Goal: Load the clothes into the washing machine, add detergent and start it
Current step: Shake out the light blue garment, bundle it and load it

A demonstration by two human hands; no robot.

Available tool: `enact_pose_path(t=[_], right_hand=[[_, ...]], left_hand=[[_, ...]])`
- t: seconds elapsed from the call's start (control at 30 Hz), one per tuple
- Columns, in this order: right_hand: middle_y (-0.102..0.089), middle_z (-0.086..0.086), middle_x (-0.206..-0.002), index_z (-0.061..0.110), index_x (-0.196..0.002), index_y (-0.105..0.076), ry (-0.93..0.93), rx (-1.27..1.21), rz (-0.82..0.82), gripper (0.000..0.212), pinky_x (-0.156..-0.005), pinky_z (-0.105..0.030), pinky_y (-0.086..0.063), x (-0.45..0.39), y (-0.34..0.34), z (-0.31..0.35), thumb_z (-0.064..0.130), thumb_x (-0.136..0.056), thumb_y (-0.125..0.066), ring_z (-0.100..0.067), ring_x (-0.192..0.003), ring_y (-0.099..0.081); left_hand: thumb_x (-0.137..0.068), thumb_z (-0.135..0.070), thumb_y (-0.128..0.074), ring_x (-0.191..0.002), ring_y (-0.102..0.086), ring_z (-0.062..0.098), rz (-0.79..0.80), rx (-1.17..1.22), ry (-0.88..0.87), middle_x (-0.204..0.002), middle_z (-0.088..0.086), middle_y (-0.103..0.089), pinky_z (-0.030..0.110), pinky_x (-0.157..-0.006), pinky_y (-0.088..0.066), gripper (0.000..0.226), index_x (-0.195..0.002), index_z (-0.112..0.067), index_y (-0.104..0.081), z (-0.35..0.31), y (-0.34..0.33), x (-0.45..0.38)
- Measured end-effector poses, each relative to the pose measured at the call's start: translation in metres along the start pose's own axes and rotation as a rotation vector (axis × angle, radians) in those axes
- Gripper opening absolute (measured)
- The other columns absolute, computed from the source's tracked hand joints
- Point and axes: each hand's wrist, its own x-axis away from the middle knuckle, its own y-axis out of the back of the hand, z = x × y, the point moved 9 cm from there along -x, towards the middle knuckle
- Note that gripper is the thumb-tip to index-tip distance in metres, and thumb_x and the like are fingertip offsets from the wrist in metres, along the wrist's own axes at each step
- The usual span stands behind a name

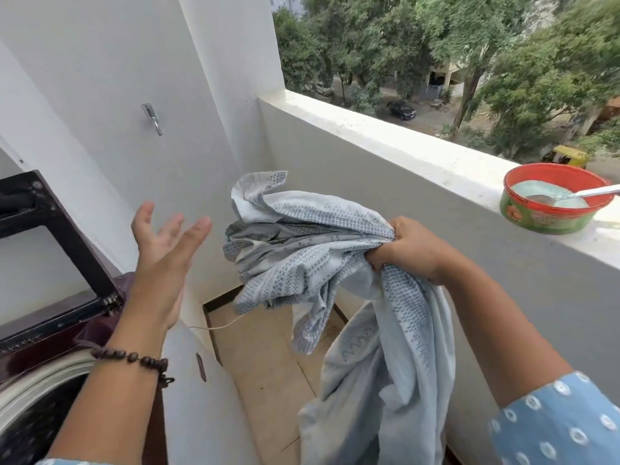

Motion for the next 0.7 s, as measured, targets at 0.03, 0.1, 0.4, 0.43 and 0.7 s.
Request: enact_pose_path(t=[0.03,0.1,0.4,0.43,0.7], right_hand=[[-0.057,-0.002,-0.057,0.001,-0.065,-0.057,-0.012,0.069,0.015,0.034,-0.056,-0.031,-0.041,0.000,-0.001,0.002,0.031,-0.051,-0.065,-0.016,-0.055,-0.052],[-0.055,-0.001,-0.056,0.005,-0.062,-0.057,-0.015,0.201,0.063,0.026,-0.052,-0.029,-0.039,0.000,-0.012,0.011,0.027,-0.060,-0.070,-0.016,-0.053,-0.050],[-0.064,-0.011,-0.064,0.007,-0.071,-0.063,0.179,0.491,0.176,0.021,-0.051,-0.034,-0.043,0.011,-0.049,0.060,0.026,-0.070,-0.070,-0.022,-0.056,-0.056],[-0.066,-0.011,-0.066,0.008,-0.071,-0.063,0.177,0.455,0.171,0.020,-0.051,-0.033,-0.042,0.012,-0.045,0.058,0.027,-0.070,-0.071,-0.019,-0.054,-0.055],[-0.065,0.005,-0.119,0.026,-0.129,-0.051,0.251,-0.406,0.227,0.066,-0.091,-0.027,-0.052,0.027,-0.049,0.033,0.023,-0.071,-0.081,-0.012,-0.110,-0.063]], left_hand=[[-0.068,-0.056,-0.081,-0.142,-0.031,0.003,0.052,-0.110,-0.124,-0.157,0.001,-0.031,0.041,-0.119,-0.023,0.106,-0.148,-0.044,-0.013,-0.019,-0.006,0.006],[-0.060,-0.064,-0.077,-0.146,-0.014,-0.008,0.225,-0.375,-0.368,-0.163,-0.008,-0.016,0.028,-0.120,-0.013,0.114,-0.148,-0.047,-0.006,-0.053,-0.036,0.025],[-0.064,-0.047,-0.084,-0.126,-0.055,0.017,0.799,-1.079,-0.267,-0.130,0.000,-0.065,0.064,-0.118,-0.012,0.139,-0.145,-0.047,0.028,0.029,-0.146,0.042],[-0.065,-0.032,-0.084,-0.100,-0.067,0.017,0.751,-0.955,-0.223,-0.106,-0.002,-0.073,0.059,-0.111,-0.034,0.130,-0.148,-0.050,0.015,0.030,-0.144,0.038],[-0.067,-0.002,-0.078,-0.068,-0.063,0.027,0.508,-0.265,-0.270,-0.096,0.020,-0.069,0.044,-0.065,-0.056,0.080,-0.131,-0.034,-0.042,-0.019,-0.128,0.015]])
